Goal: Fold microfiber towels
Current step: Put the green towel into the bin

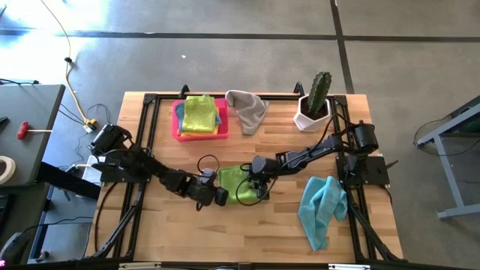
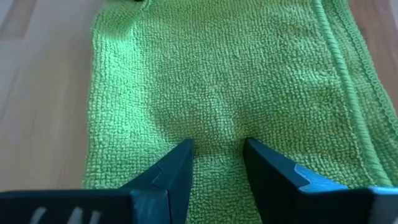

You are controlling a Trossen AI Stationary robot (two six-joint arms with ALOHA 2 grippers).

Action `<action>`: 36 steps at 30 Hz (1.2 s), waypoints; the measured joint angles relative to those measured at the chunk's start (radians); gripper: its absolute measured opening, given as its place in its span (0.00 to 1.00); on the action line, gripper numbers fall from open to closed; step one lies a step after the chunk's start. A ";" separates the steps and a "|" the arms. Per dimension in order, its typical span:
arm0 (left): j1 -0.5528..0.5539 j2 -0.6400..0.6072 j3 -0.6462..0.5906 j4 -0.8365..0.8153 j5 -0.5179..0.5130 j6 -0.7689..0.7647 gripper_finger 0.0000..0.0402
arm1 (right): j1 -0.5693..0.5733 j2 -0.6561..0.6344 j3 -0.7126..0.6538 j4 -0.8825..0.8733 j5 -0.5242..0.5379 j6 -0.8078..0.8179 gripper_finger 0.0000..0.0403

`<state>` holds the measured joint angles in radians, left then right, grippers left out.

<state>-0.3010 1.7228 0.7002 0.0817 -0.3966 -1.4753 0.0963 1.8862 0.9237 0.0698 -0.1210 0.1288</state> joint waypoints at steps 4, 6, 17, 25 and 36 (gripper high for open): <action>0.003 -0.011 0.000 -0.012 0.068 0.041 0.58 | 0.000 0.000 0.000 -0.011 -0.002 -0.006 0.34; 0.003 -0.020 0.001 -0.042 0.081 0.043 0.58 | 0.000 0.000 0.000 -0.012 -0.002 -0.007 0.34; 0.023 -0.056 -0.003 -0.146 0.088 0.070 0.58 | -0.001 0.000 0.000 -0.017 -0.003 -0.017 0.34; 0.084 -0.141 -0.007 -0.231 0.052 0.156 0.56 | -0.001 0.000 -0.001 -0.018 -0.003 -0.016 0.34; 0.118 -0.136 -0.005 -0.233 0.096 0.142 0.53 | -0.001 0.001 -0.001 -0.019 -0.003 -0.022 0.34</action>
<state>-0.1825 1.5864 0.6949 -0.1509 -0.3008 -1.3335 0.0957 1.8870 0.9226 0.0504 -0.1236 0.1072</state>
